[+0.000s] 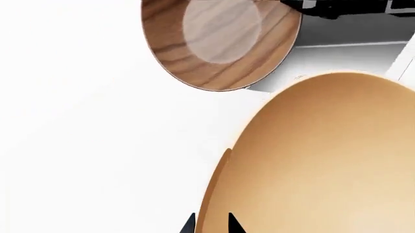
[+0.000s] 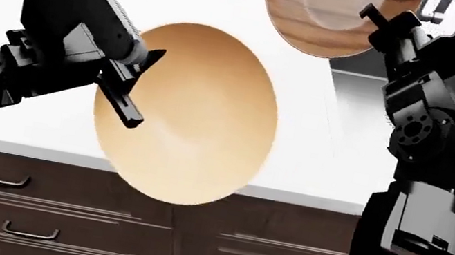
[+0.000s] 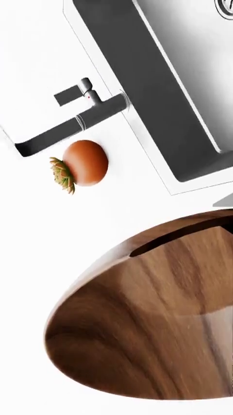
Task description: Stack the bowls in the sink.
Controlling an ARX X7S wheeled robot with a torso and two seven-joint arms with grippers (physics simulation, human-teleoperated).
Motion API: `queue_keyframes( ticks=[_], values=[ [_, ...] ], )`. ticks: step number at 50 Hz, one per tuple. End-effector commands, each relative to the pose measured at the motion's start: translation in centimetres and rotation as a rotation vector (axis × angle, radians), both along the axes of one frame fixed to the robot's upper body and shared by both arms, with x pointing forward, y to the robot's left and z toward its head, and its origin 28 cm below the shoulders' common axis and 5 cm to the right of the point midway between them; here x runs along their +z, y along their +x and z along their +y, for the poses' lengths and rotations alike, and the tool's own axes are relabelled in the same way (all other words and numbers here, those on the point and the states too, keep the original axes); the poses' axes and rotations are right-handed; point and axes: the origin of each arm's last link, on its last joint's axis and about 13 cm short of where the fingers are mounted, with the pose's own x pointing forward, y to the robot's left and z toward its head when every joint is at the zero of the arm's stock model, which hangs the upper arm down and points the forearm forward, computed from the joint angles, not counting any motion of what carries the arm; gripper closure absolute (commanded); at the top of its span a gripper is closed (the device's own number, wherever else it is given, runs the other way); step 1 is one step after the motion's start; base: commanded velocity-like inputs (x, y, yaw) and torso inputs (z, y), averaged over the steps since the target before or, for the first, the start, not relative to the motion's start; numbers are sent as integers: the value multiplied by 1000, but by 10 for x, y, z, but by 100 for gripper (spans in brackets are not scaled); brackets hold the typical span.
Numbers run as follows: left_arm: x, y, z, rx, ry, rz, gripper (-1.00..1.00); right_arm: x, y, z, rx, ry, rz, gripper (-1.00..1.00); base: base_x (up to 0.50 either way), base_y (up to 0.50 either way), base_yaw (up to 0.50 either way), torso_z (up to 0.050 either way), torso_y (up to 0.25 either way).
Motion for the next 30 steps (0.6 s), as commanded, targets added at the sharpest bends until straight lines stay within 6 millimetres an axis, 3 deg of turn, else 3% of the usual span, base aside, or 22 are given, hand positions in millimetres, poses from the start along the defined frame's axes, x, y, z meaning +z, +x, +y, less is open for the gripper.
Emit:
queue_keyframes(
  ticks=[1,6,15,30],
  values=[
    [14,14,13,204,-99,-57,100,0,-3,-8,-49,0,-52,100,-500,0,0,0,0],
    [29,22,19,359,-261,-118,100,0,-11,-13,-47,14,-57,100,-500,0,0,0,0],
    [34,31,10,386,-541,-39,100,-5,-25,-21,11,31,-33,100,-500,0,0,0,0],
    [19,42,17,546,-640,-79,100,-26,-44,-39,-26,33,11,100,-467,0,0,0,-1]
  ],
)
